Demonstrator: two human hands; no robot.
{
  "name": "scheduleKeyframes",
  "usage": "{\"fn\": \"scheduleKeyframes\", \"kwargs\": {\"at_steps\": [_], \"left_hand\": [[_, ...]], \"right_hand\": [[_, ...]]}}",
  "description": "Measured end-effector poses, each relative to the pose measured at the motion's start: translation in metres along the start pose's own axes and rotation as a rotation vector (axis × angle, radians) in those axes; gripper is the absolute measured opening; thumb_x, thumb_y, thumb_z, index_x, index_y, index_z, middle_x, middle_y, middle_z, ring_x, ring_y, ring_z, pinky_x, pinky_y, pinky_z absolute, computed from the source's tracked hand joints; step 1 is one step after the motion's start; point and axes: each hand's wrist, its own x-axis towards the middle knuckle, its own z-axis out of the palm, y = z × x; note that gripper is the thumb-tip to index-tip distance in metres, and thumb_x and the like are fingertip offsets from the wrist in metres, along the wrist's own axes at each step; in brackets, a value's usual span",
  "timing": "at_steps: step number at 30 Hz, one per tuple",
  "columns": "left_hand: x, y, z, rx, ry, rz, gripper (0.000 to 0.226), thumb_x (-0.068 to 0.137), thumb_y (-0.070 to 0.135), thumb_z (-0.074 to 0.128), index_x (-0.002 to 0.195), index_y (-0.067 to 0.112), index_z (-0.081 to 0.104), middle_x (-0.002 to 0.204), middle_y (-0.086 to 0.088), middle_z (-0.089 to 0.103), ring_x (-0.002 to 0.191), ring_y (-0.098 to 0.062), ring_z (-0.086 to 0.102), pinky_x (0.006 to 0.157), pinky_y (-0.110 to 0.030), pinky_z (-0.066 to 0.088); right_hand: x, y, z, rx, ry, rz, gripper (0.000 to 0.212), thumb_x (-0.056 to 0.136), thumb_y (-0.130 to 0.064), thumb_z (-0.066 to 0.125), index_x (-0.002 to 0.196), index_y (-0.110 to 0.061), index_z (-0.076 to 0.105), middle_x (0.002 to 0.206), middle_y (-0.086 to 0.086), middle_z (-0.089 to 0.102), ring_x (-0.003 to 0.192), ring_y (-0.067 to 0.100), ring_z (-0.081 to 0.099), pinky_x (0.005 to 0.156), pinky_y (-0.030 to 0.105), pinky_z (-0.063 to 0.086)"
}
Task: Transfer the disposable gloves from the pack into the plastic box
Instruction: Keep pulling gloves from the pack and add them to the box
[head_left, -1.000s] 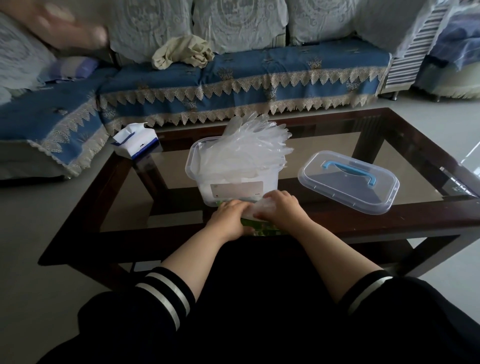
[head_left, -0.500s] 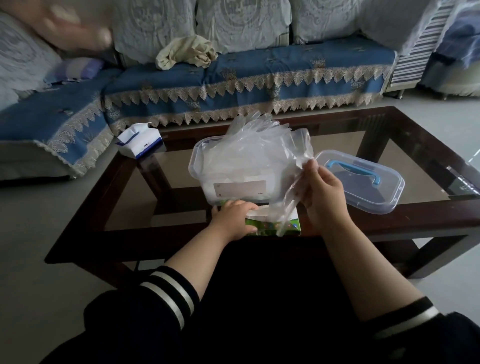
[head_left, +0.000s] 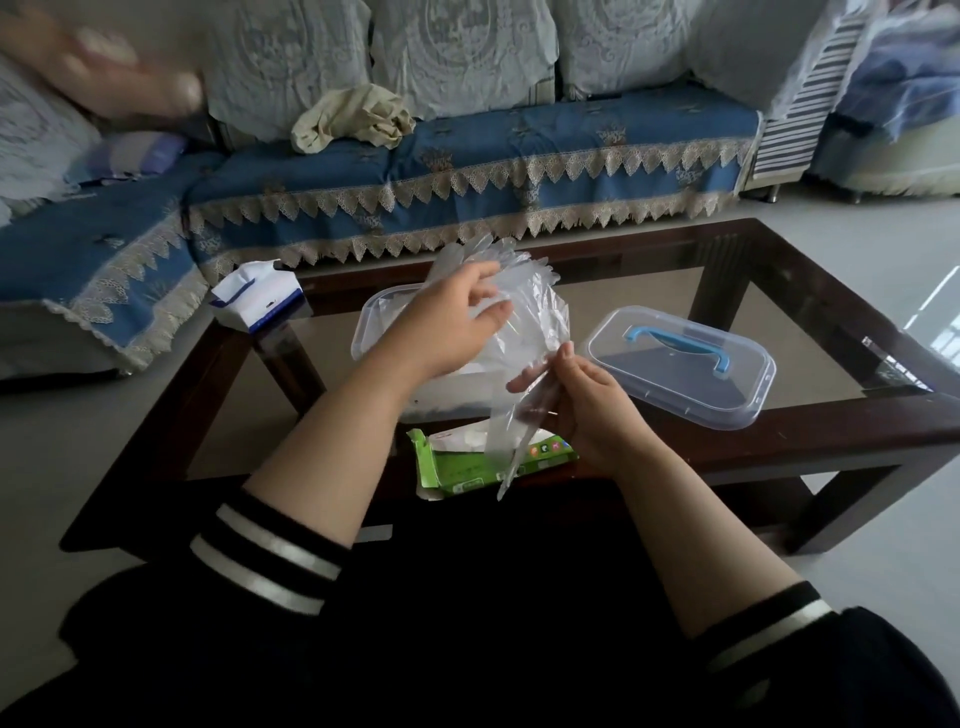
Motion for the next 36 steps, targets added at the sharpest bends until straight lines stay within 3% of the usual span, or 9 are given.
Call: {"fn": "scheduleKeyframes", "kwargs": {"at_steps": [2,6,9,12,15,17,26,30,36], "left_hand": [[0.009,0.011,-0.004,-0.080,-0.217,-0.088,0.056,0.097,0.034,0.057,0.147,0.023,0.036,0.141,-0.009,0.052,0.121,-0.014,0.051,0.092,-0.027,0.036],[0.022,0.024,0.007,-0.034,-0.115,0.057,0.041,0.096,0.017,0.059,0.134,0.025,0.046,0.101,-0.004,0.068,0.078,-0.010,0.062,0.070,-0.025,0.045],[0.029,0.031,0.013,0.041,-0.158,0.094,0.037,0.094,0.015,0.058,0.126,0.028,0.043,0.090,-0.004,0.069,0.067,-0.017,0.059,0.050,-0.025,0.047],[0.037,0.040,0.020,0.150,-0.262,0.136,0.037,0.094,0.020,0.061,0.125,0.028,0.042,0.093,-0.009,0.070,0.061,-0.011,0.054,0.052,-0.018,0.039],[0.044,0.044,0.019,0.202,-0.263,0.158,0.031,0.094,0.023,0.061,0.120,0.028,0.045,0.088,-0.004,0.072,0.081,-0.019,0.065,0.067,-0.018,0.041],[0.052,0.043,0.010,0.155,-0.238,0.138,0.028,0.093,0.021,0.061,0.118,0.027,0.047,0.088,-0.004,0.072,0.073,-0.022,0.063,0.069,-0.031,0.047],[0.094,-0.033,-0.030,-0.276,0.389,-0.137,0.020,0.098,0.009,0.049,0.103,0.027,0.044,0.120,-0.005,0.062,0.084,-0.006,0.067,0.074,-0.028,0.057],[0.090,-0.072,-0.023,-0.220,0.534,-0.285,0.020,0.098,0.006,0.043,0.104,0.025,0.042,0.115,-0.007,0.063,0.079,-0.011,0.061,0.056,-0.023,0.044],[0.081,-0.093,-0.008,-0.018,0.575,-0.399,0.023,0.096,0.008,0.040,0.118,0.016,0.040,0.114,-0.010,0.058,0.091,-0.029,0.056,0.070,-0.039,0.045]], "right_hand": [[-0.001,0.000,-0.001,0.005,-0.032,0.017,0.048,0.104,-0.033,0.026,0.083,-0.007,0.060,0.083,0.009,0.071,0.065,0.018,0.063,0.071,0.033,0.058],[0.002,0.000,-0.006,-0.012,-0.015,0.057,0.050,0.099,-0.047,0.025,0.102,-0.012,0.060,0.095,0.011,0.070,0.085,0.024,0.065,0.084,0.040,0.053],[0.007,0.003,-0.006,-0.011,0.043,0.012,0.063,0.083,-0.064,0.041,0.128,-0.020,0.049,0.119,0.010,0.064,0.107,0.023,0.063,0.094,0.042,0.050],[0.009,0.002,-0.008,-0.013,0.105,-0.047,0.052,0.085,-0.028,0.067,0.129,-0.012,0.045,0.112,0.012,0.064,0.095,0.021,0.067,0.085,0.039,0.056],[0.012,0.003,-0.007,-0.022,0.214,-0.015,0.052,0.085,0.004,0.063,0.131,-0.003,0.040,0.086,0.012,0.067,0.071,0.023,0.068,0.085,0.044,0.055],[0.015,0.003,-0.011,0.053,0.296,0.015,0.050,0.085,0.009,0.057,0.131,-0.001,0.040,0.075,0.009,0.066,0.061,0.021,0.064,0.078,0.042,0.057],[0.016,0.000,-0.028,0.158,0.563,0.040,0.025,0.099,-0.012,0.046,0.124,-0.009,0.045,0.073,0.009,0.057,0.052,0.011,0.049,0.061,0.027,0.048],[0.017,0.008,-0.021,-0.214,0.477,0.052,0.021,0.097,-0.012,0.049,0.118,-0.008,0.050,0.077,0.009,0.062,0.057,0.014,0.054,0.056,0.025,0.049],[0.028,0.025,-0.017,-0.683,0.355,0.040,0.014,0.091,-0.019,0.055,0.105,-0.017,0.058,0.075,-0.001,0.068,0.063,0.011,0.061,0.069,0.035,0.056]]}}
